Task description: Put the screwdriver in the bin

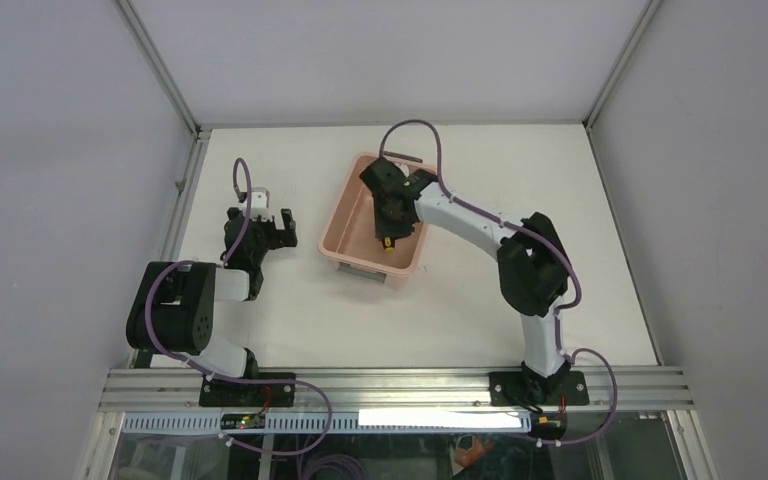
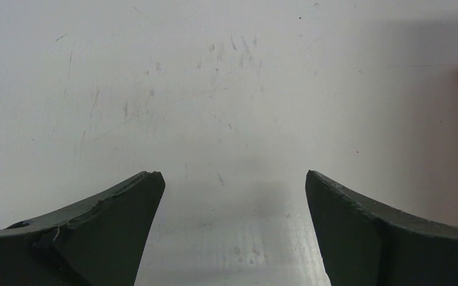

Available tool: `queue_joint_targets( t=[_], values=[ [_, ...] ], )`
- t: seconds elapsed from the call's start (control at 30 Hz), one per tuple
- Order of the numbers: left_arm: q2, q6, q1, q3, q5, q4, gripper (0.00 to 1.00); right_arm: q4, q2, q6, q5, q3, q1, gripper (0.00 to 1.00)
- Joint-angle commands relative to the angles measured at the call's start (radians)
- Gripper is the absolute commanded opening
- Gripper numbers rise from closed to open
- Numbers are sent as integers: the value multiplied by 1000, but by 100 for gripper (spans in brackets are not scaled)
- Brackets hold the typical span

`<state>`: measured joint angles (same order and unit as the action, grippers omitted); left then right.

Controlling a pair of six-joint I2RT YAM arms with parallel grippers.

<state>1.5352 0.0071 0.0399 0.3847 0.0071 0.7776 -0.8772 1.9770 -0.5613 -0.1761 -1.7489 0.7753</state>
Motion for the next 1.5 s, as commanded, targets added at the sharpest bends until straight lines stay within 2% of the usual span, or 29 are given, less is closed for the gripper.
queue_joint_targets(
  t=[0.0,0.2,0.33,0.47,0.8,0.9,0.97,1.2,1.33,1.47],
  values=[
    [-28,-16,7,-1,7,26,99,242,-108,-114,-44,138,38,5],
    [-28,-16,6,-1,8,26,99,265,-27,-138,-45,207,41,12],
    [-28,-16,6,-1,7,26,99,257,3,-114,-45,182,40,27],
    [-28,-16,7,-1,7,26,99,229,-22,-77,-48,124,39,49],
    [-28,-16,7,-1,7,26,99,135,-199,88,-108,-76,31,78],
    [-28,-16,6,-1,7,26,99,53,-230,106,-77,-122,-34,86],
    [-27,-16,7,-1,7,26,99,-3,-256,123,-93,-118,-90,98],
    [-27,-16,7,-1,7,26,99,-47,-421,207,-229,35,-343,99],
    [-27,-16,7,-1,7,27,99,-31,-509,220,-250,102,-473,99],
    [-27,-16,7,-1,7,26,99,-32,-559,257,-275,140,-506,99]
  ],
)
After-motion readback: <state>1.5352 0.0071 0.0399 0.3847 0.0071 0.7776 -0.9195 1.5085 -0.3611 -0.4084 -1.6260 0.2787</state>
